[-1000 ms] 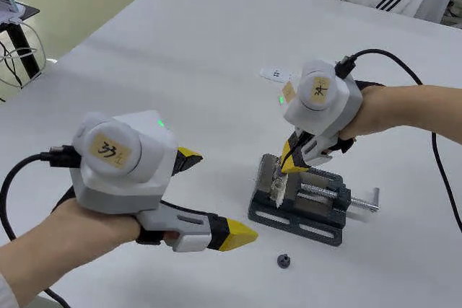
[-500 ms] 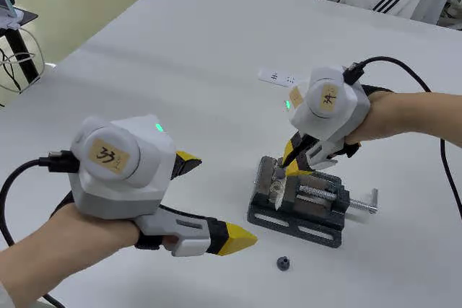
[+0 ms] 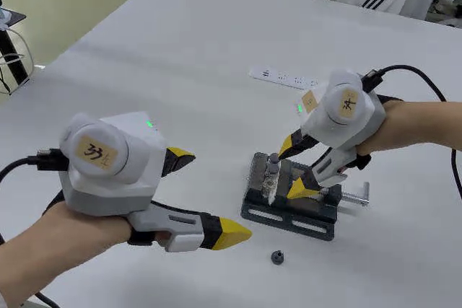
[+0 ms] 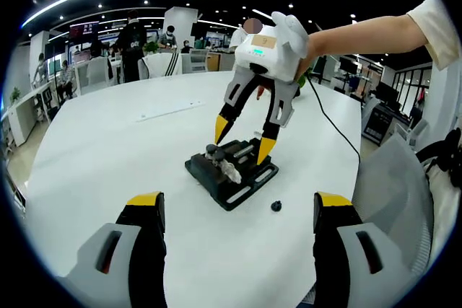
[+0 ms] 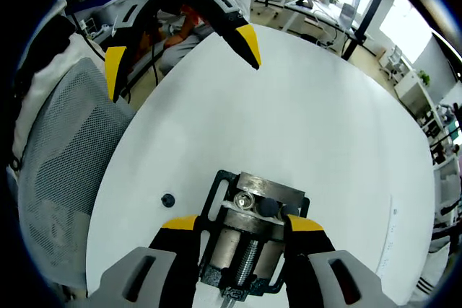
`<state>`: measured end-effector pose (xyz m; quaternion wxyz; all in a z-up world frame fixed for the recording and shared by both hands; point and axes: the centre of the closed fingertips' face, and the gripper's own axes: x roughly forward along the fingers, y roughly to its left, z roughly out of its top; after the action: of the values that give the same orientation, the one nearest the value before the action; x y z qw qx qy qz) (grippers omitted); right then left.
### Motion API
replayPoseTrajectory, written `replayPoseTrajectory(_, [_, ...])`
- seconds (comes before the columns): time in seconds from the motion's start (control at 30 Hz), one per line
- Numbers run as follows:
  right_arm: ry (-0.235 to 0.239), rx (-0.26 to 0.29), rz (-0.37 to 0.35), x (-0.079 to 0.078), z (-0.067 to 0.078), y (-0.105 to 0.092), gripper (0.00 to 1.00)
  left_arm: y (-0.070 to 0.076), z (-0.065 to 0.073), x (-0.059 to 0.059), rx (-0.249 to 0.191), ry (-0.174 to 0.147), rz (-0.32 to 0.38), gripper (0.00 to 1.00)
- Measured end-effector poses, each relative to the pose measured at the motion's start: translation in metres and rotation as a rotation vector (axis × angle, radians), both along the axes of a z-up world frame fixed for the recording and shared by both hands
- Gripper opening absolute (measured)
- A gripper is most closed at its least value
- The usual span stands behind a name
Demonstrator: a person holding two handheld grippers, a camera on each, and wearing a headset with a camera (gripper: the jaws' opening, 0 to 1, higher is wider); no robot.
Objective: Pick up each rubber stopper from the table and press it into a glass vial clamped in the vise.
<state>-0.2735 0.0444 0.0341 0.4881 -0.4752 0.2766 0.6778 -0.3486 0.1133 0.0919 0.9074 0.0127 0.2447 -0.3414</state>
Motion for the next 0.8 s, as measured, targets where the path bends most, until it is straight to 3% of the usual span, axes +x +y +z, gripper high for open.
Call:
replayPoseTrajectory(0.33, [0.01,0.049,-0.077,-0.023,-0.004,-0.012,0.64,0.001,0.003,-0.006,0.007,-0.009,-0.017,0.85])
replayPoseTrajectory(0.8, [0.029,0.106,-0.131,-0.054,-0.007,-0.025,0.61,-0.008,-0.001,-0.015,0.026,-0.003,-0.055,0.85])
